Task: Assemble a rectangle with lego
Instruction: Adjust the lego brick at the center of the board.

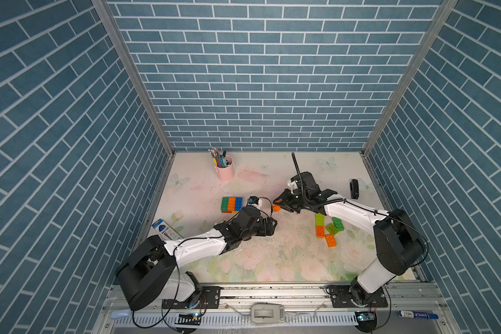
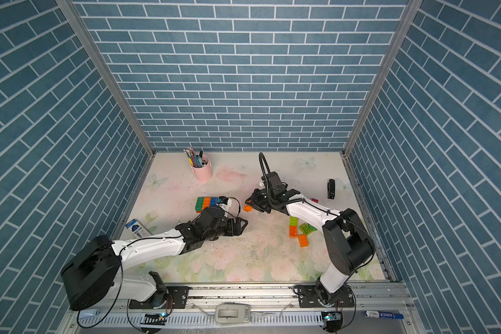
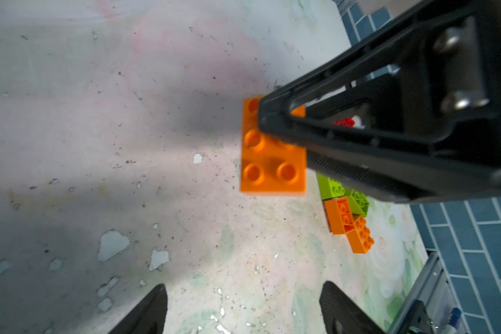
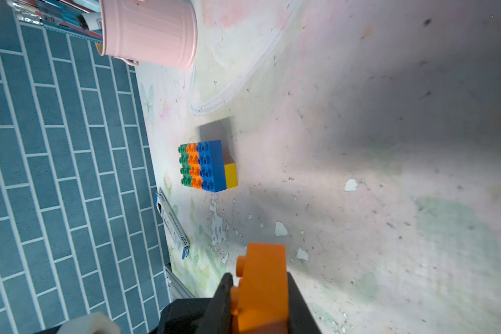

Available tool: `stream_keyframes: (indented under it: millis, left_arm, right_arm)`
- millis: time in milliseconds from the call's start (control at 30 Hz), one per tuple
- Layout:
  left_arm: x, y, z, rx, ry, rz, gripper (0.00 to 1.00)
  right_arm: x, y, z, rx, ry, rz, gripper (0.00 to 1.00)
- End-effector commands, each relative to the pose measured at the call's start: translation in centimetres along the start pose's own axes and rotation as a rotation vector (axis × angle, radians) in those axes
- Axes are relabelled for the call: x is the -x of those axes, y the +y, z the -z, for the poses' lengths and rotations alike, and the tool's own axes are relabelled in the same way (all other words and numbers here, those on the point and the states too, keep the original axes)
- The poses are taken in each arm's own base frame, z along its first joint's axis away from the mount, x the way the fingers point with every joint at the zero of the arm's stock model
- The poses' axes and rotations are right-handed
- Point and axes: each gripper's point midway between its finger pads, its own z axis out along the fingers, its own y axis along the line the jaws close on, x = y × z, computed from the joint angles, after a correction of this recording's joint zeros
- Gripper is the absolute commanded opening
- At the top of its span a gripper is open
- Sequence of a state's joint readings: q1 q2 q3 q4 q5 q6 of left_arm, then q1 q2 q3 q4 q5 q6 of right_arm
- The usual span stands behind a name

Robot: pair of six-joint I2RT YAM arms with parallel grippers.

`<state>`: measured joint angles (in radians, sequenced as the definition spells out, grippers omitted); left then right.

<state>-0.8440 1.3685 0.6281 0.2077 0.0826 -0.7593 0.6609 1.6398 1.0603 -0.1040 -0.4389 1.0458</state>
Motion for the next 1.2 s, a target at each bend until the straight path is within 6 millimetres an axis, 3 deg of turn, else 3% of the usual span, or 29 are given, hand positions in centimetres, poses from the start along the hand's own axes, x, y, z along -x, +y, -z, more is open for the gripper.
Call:
stream_keyframes:
  millis: [0, 300, 500, 733, 800, 867, 933, 1000, 1167]
  left_arm:
    - [1.7, -2.0, -0.1, -0.075, -0.044, 0.039, 0.81]
    - [4.8, -1.2, 0.4, -0.116, -0.110, 0.132, 0.63]
    - [5.9, 0.5, 1.1, -0.097, -0.125, 0.145, 0.50]
    - [6.0, -0.3, 0.4, -0.135, -0.107, 0.136, 0.29]
    - [6.0, -0.4, 0.3, -0.138, -0.106, 0.126, 0.22]
    - [5.7, -0.2, 0.1, -0.127, -0.095, 0.093, 0.14]
    - [5.0, 0.9, -0.3, -0.056, -0.065, 0.000, 0.07]
    - [2.6, 3.0, -1.0, 0.049, 0.020, -0.111, 0.06]
    - [-0.8, 1.5, -3.9, 0.152, 0.173, -0.428, 0.06]
  right_arm:
    - [0.0, 2.7, 0.0, 0.094, -0.004, -0.025, 0.18]
    - [-1.5, 3.9, 0.0, 0.144, 0.035, -0.018, 0.18]
    - [-2.1, 4.6, 0.1, 0.176, 0.061, -0.013, 0.18]
    - [-2.5, 5.3, -0.2, 0.209, 0.085, -0.023, 0.19]
    - [-2.6, 5.4, -0.1, 0.217, 0.090, -0.023, 0.22]
    - [-2.2, 5.2, 0.4, 0.217, 0.079, -0.027, 0.35]
    - [-0.9, 4.3, 1.8, 0.210, 0.047, -0.034, 0.45]
    - [0.4, 3.1, 3.6, 0.193, 0.010, -0.031, 0.53]
    - [3.1, -3.3, 7.8, 0.028, -0.060, -0.051, 0.58]
